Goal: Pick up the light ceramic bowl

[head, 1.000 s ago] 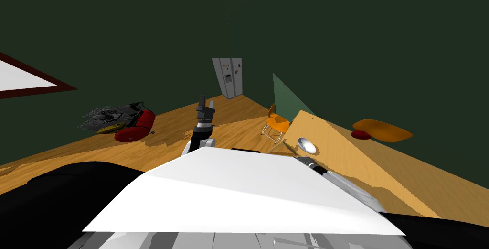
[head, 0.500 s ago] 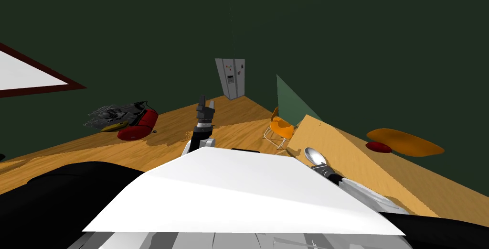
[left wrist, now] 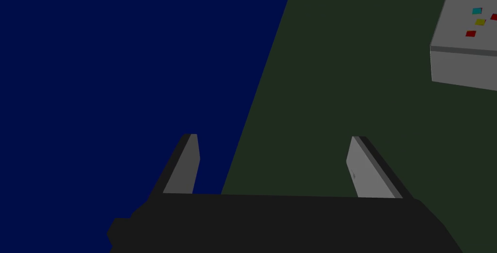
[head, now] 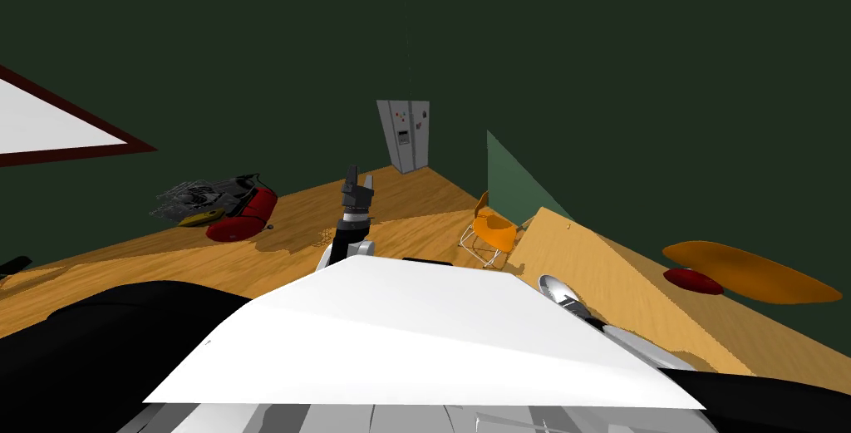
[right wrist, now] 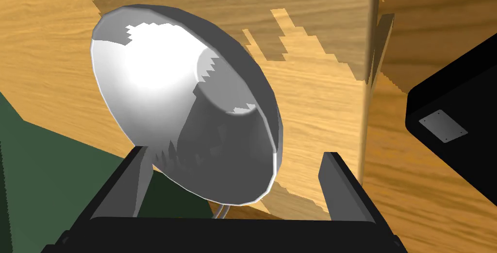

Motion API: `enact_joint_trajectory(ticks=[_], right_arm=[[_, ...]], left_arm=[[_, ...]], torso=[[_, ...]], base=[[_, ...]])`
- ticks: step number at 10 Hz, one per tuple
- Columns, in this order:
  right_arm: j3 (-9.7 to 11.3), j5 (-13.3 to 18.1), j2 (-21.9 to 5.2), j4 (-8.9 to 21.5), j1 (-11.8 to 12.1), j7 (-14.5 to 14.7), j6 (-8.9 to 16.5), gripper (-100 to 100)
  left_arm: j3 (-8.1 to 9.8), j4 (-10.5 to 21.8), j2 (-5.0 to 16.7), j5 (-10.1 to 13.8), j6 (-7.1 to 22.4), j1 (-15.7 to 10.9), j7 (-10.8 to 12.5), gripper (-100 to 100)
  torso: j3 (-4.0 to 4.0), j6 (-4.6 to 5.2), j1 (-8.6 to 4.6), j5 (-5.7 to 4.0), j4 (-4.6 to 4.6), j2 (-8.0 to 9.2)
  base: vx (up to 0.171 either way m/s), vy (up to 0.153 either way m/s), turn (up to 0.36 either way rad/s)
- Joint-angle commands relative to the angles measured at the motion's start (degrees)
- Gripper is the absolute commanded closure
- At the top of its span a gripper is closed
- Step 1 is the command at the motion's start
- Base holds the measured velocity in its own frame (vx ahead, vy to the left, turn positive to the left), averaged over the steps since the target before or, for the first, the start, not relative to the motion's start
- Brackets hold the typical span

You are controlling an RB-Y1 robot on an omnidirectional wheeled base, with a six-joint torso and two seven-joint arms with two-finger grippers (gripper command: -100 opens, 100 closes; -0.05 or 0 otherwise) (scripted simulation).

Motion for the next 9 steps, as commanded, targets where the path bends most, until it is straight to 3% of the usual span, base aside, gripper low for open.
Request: enact_joint_trajectory(ticks=[1,2,3,4,6,7,8,9], right_arm=[[1.25,0.29,1.74,-0.16,0.23,0.44,0.04,-100],[-0.02,0.77,1.39,1.02,0.32,0.19,-1.03,-100],[-0.02,0.87,1.53,1.14,0.35,0.22,-1.28,0],[0.12,1.27,3.37,2.59,-0.41,0.53,-0.98,-100],[0.25,1.68,5.23,4.07,-1.17,0.85,-0.70,-100],[0.45,1.40,4.62,3.57,-1.13,0.75,-0.69,-100],[0.48,1.42,4.72,3.65,-1.18,0.80,-0.63,100],[0.47,1.42,4.71,3.64,-1.18,0.79,-0.63,100]], left_arm=[[0.00,0.00,0.00,0.00,0.00,0.00,0.00,0],[0.00,0.00,0.00,0.00,0.00,0.00,0.00,0],[0.00,0.00,0.00,0.00,0.00,-0.01,0.00,0],[0.00,0.00,-0.01,0.00,0.00,-0.01,0.00,0],[0.00,0.00,0.00,0.00,0.00,-0.01,0.00,0],[0.00,0.00,0.00,0.00,0.00,-0.01,0.00,0],[0.00,0.00,0.00,0.00,0.00,-0.01,0.00,0],[0.00,0.00,-0.01,0.00,0.00,-0.01,0.00,0]], torso=[[0.00,0.00,0.00,0.00,0.00,0.00],[0.09,0.02,0.03,0.01,0.03,0.16],[0.17,0.01,0.12,0.04,0.07,0.29],[0.21,0.01,0.17,0.05,0.08,0.37],[0.24,0.00,0.01,0.01,0.10,0.42],[0.26,0.01,-0.01,0.01,0.10,0.45],[0.26,0.02,0.09,0.03,0.10,0.44],[0.25,0.02,0.16,0.05,0.10,0.43]], base=[[0.053,-0.041,0.022],[0.017,-0.017,0.002],[0.000,0.000,0.000],[-0.002,-0.036,0.086],[-0.006,-0.054,0.071],[-0.006,-0.025,0.013],[0.000,0.000,0.000],[0.000,0.000,0.000]])
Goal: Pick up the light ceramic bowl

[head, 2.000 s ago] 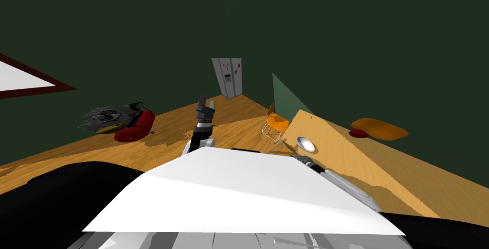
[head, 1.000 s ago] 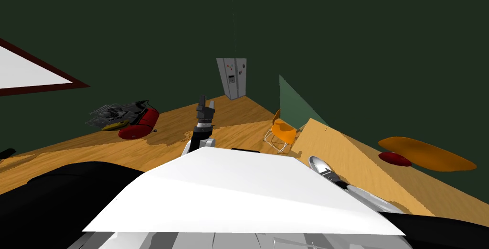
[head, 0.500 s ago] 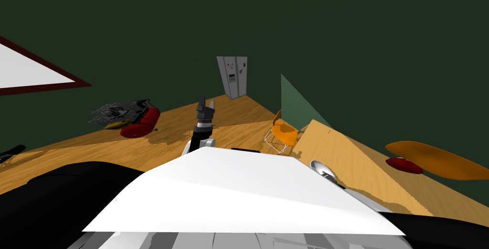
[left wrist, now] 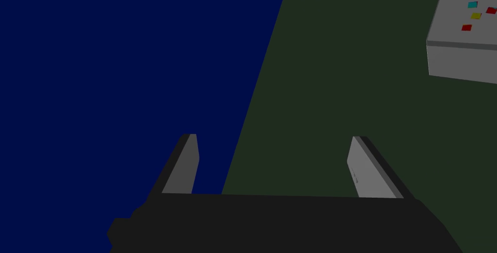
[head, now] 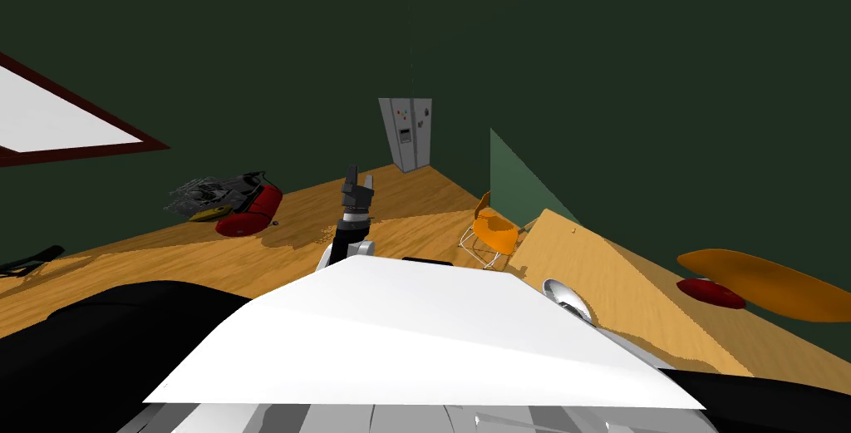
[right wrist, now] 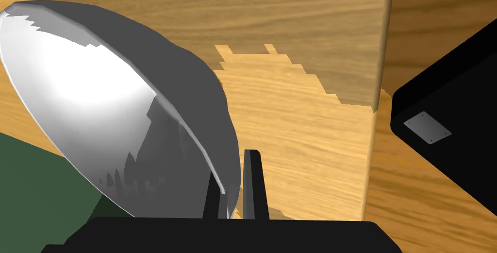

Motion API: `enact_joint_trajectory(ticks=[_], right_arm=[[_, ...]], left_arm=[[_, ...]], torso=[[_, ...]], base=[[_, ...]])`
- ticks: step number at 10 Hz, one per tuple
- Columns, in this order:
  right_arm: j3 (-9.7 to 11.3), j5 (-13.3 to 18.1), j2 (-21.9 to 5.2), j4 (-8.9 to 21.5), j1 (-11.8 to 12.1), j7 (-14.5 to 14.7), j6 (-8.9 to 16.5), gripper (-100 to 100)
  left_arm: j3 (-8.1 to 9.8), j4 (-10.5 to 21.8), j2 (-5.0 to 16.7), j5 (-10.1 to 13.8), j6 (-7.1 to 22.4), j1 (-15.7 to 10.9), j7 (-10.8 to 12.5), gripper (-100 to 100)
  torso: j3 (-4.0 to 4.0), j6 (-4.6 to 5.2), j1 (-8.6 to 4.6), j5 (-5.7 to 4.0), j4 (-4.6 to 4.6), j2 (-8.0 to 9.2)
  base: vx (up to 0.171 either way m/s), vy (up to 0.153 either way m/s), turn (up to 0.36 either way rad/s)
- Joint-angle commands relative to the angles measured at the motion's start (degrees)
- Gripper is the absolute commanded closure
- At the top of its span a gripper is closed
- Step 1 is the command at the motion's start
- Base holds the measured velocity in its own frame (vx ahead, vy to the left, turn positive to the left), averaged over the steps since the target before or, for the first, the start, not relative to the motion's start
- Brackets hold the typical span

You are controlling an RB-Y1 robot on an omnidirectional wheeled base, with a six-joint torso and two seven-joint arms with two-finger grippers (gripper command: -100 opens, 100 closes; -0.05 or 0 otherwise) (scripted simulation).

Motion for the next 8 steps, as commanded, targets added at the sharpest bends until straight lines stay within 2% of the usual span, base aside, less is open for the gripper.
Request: enact_joint_trajectory(ticks=[1,3,4,5,6,7,8], right_arm=[[0.00,0.00,0.00,0.00,0.00,0.00,0.00,100],[-0.05,0.01,-0.07,0.03,-0.03,0.02,0.04,100],[-0.04,0.02,-0.07,0.03,-0.03,0.03,0.03,0],[-0.46,-0.26,-1.86,-1.38,0.92,-0.35,-0.34,100],[-0.53,-0.46,-2.79,-2.11,1.30,-0.50,-0.47,100],[-0.34,-0.44,-2.21,-1.47,0.85,-0.35,-0.42,100],[-0.34,-0.46,-2.33,-1.60,0.96,-0.41,-0.45,0]], left_arm=[[0.00,0.00,0.00,0.00,0.00,0.00,0.00,0],[0.00,0.00,0.00,0.00,0.00,0.00,0.00,0],[0.00,0.00,0.00,0.00,0.00,0.00,0.00,0],[0.00,0.00,0.00,0.00,0.00,0.00,0.00,0],[0.00,0.00,0.00,0.00,0.00,0.01,0.00,0],[0.00,0.00,-0.01,0.00,0.00,0.00,0.00,0],[0.00,0.00,0.00,0.00,0.00,0.00,0.00,0]], torso=[[0.00,0.00,0.00,0.00,0.00,0.00],[0.00,0.04,0.02,-0.05,-0.01,0.02],[0.01,0.04,0.04,-0.04,0.00,0.02],[0.01,0.04,0.04,-0.04,0.00,0.03],[0.01,0.09,0.19,0.01,-0.01,0.02],[0.01,0.09,0.32,0.05,-0.01,0.03],[0.02,0.04,0.23,0.02,0.00,0.03]], base=[[0.001,-0.005,0.007],[0.000,0.000,0.000],[0.000,0.000,0.000],[0.009,0.042,-0.094],[0.012,0.066,-0.115],[0.003,0.030,-0.028],[0.000,0.006,0.002]])
